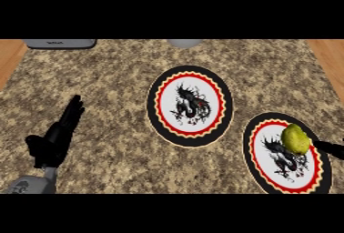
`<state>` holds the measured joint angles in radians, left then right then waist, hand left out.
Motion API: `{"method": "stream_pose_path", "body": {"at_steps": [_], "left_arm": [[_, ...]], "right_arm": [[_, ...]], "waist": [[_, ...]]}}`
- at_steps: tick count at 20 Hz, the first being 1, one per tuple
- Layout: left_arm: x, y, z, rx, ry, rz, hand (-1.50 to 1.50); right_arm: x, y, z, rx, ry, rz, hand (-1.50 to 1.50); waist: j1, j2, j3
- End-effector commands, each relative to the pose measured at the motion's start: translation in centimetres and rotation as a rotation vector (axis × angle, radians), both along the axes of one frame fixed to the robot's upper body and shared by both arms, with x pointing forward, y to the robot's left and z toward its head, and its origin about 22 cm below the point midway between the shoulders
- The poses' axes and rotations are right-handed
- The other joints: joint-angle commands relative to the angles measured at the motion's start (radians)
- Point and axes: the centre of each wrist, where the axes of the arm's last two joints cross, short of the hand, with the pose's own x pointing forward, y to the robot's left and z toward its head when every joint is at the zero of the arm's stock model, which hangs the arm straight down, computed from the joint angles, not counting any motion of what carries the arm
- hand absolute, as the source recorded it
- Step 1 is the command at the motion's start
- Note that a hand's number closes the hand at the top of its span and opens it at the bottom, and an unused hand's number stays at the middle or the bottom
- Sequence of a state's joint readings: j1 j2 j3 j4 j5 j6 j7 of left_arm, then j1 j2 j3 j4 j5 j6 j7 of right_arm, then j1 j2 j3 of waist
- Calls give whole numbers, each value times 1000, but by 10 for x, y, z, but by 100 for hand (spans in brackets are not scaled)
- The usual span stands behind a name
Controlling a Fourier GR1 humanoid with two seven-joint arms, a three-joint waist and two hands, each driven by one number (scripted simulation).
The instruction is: Pick the pear from the plate and place it in the plate
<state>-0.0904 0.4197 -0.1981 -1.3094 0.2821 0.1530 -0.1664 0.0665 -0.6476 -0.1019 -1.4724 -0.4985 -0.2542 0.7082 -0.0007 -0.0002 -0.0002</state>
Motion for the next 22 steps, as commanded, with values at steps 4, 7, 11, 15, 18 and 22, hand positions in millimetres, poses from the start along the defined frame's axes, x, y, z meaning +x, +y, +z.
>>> {"method": "stream_pose_path", "body": {"at_steps": [4, 7, 11, 15, 18, 22], "left_arm": [[-10, 13, -7, -7, 13, 1, 0], [-11, -1, -15, 3, -1, -2, 0], [-16, 5, -6, -24, 4, -24, 0], [-3, 13, -9, -8, -21, 0, 0], [-17, 18, -7, 8, -5, -11, 0], [3, 1, -3, 14, -9, -10, 0]], "right_arm": [[14, 13, -10, 11, 130, 108, -150], [8, -14, -27, 24, 152, 120, -150], [22, 16, -30, 50, 147, 140, -150], [29, 18, -44, 53, 152, 163, -150], [38, 13, -57, 16, 193, 151, -150], [28, 21, -61, 25, 220, 169, -150]], "waist": [[5, 1, 0], [2, 1, 0], [4, 0, 0], [1, 0, 0], [6, 0, 0], [1, 0, 0]]}}
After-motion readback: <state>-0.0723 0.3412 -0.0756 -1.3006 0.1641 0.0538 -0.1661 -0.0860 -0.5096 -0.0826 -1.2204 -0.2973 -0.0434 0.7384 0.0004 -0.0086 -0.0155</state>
